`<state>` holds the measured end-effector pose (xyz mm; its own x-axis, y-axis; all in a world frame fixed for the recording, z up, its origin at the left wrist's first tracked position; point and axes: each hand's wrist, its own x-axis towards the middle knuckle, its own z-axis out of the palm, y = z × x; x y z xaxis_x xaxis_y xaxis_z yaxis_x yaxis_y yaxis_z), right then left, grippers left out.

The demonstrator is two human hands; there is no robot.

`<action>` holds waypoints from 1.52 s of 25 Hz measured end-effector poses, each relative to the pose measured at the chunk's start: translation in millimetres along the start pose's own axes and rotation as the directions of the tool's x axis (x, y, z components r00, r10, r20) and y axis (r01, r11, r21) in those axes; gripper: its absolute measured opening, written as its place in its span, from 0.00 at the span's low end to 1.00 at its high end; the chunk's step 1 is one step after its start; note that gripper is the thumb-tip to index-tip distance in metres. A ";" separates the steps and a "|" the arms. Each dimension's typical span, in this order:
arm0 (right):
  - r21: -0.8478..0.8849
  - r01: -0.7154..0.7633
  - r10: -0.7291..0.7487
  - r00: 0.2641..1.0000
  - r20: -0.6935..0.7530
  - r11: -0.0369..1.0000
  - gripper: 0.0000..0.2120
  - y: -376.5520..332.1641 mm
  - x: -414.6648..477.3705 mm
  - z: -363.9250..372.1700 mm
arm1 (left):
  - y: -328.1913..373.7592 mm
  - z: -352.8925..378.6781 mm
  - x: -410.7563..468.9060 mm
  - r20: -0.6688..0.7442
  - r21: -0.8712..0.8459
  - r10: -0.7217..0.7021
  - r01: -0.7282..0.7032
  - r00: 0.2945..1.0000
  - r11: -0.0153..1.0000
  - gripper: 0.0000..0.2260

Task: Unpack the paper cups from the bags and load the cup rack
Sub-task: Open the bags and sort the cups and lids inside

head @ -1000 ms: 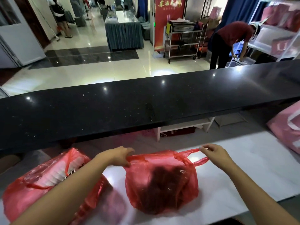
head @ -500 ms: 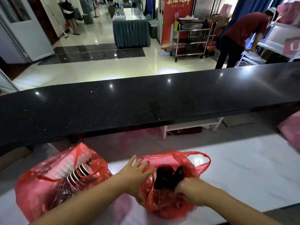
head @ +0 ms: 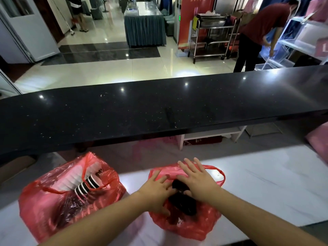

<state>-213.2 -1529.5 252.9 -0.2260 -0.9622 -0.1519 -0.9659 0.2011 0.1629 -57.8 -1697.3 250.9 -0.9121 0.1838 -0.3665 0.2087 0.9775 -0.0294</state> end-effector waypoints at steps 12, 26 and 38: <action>-0.100 -0.048 0.078 0.944 0.321 0.994 0.40 54.2 23.9 32.6 | -34.6 3.3 -44.7 0.126 0.152 -0.160 0.141 0.979 0.978 0.28; 0.101 -0.017 0.013 0.999 0.039 0.995 0.31 -17.0 44.9 47.6 | -43.4 37.6 -8.2 0.110 -0.198 -0.460 0.473 0.881 0.858 0.35; 0.386 -0.259 0.112 0.925 0.362 0.886 0.24 27.1 67.8 65.2 | -28.4 97.5 -8.2 0.384 -0.285 -0.402 0.521 0.831 0.804 0.42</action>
<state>-262.9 -1577.3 183.5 -0.3633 -0.8012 -0.4756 -0.8457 0.4978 -0.1925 -21.9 -1736.7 164.1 -0.7066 -0.2804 -0.6497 -0.4080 0.9116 0.0504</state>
